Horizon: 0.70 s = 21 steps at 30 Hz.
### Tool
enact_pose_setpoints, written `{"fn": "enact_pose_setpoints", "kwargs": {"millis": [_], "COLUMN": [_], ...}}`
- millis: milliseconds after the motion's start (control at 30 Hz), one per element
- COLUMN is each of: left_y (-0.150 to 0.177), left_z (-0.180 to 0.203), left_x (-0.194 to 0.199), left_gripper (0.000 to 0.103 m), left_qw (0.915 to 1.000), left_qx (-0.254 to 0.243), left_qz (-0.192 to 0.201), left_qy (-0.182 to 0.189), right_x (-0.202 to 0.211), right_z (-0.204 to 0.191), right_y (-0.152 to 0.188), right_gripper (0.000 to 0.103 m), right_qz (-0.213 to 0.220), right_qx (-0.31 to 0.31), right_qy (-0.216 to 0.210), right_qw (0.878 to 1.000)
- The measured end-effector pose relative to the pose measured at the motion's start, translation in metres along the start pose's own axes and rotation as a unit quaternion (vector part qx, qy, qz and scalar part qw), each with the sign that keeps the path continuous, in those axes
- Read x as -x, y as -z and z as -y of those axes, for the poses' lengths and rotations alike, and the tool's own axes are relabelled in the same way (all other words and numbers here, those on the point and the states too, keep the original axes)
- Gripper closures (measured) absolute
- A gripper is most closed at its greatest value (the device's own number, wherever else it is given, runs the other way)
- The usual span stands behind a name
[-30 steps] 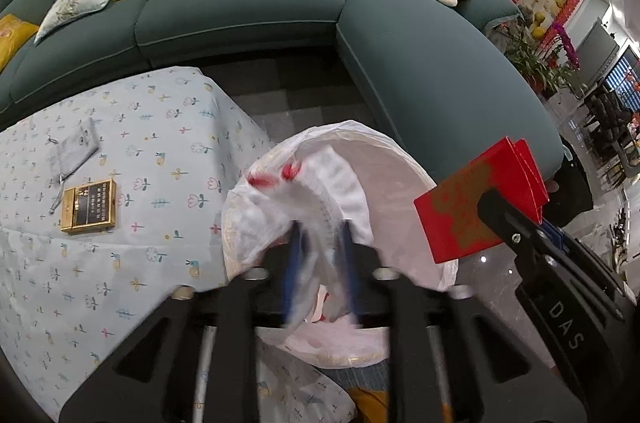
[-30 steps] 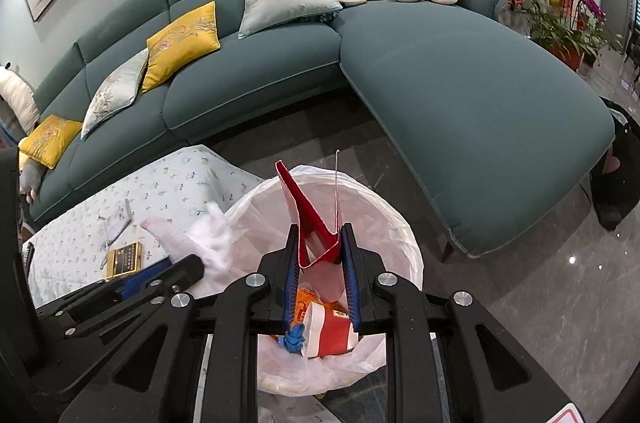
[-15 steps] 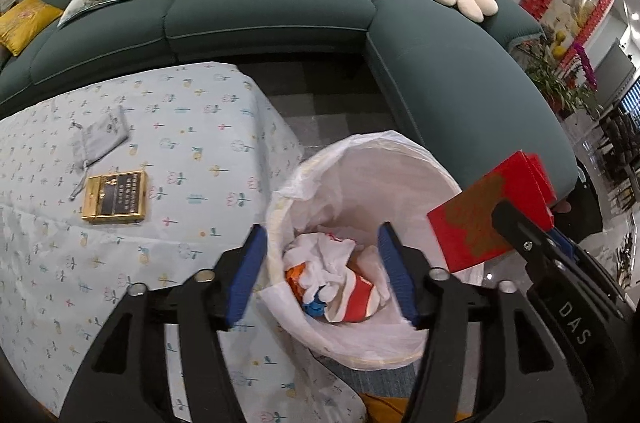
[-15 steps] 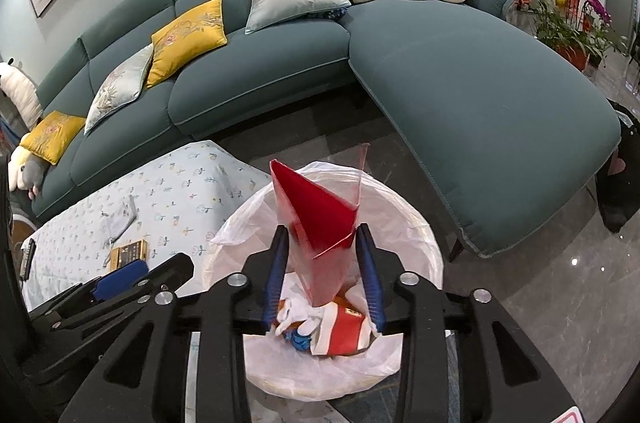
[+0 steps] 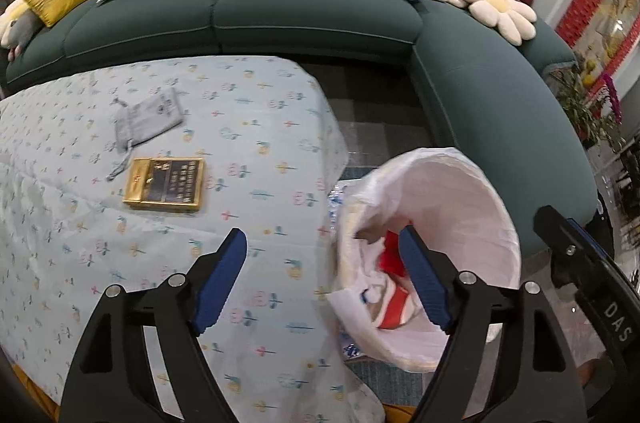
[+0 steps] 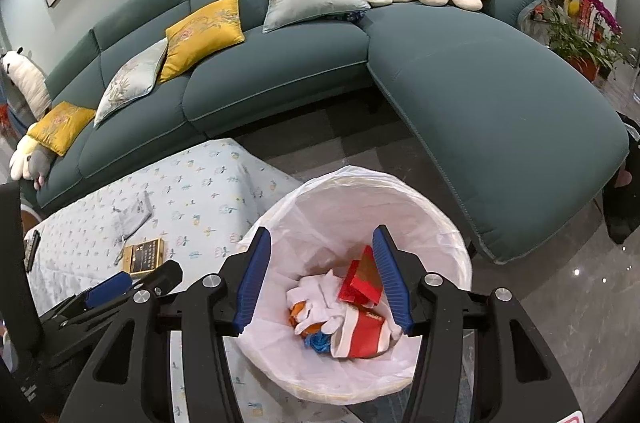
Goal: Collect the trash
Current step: 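Move both open grippers back toward the grey pouch and gold plaque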
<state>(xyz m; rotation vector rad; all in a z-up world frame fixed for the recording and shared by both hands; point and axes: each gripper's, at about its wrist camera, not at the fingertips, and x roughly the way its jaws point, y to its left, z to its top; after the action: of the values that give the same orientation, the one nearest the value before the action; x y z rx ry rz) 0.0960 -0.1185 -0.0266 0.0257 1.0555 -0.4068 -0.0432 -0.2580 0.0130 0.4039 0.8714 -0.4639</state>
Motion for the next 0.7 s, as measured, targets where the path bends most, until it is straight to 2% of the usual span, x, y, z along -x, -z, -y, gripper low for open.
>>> {"fn": "enact_pose_setpoints", "kwargs": {"millis": [100, 200, 433, 533, 600, 700], "left_y": [-0.001, 0.0, 0.001, -0.003, -0.008, -0.019], "left_z": [-0.016, -0.036, -0.09, -0.109, -0.122, -0.137], "left_x": [-0.003, -0.006, -0.017, -0.025, -0.033, -0.046], "left_gripper": [0.027, 0.021, 0.02, 0.02, 0.02, 0.02], "left_qw": [0.9998, 0.9992, 0.9935, 0.9882, 0.9817, 0.9697], "left_qx": [0.013, 0.03, 0.095, 0.13, 0.162, 0.219], "left_qz": [-0.002, -0.004, -0.019, -0.028, -0.038, -0.059], "left_qy": [-0.012, -0.027, -0.059, -0.077, -0.092, -0.092], "right_x": [-0.004, -0.009, -0.032, -0.041, -0.048, -0.058], "right_z": [-0.01, -0.02, -0.063, -0.076, -0.083, -0.09], "right_y": [0.002, 0.005, 0.011, 0.01, 0.008, 0.005], "right_gripper": [0.051, 0.051, 0.051, 0.051, 0.051, 0.051], "right_qz": [-0.006, -0.012, -0.032, -0.037, -0.042, -0.046], "right_qx": [0.006, 0.013, 0.048, 0.051, 0.053, 0.058], "right_qy": [-0.005, -0.009, -0.027, -0.035, -0.038, -0.04], "right_qw": [1.0, 1.0, 0.998, 0.997, 0.997, 0.996]}}
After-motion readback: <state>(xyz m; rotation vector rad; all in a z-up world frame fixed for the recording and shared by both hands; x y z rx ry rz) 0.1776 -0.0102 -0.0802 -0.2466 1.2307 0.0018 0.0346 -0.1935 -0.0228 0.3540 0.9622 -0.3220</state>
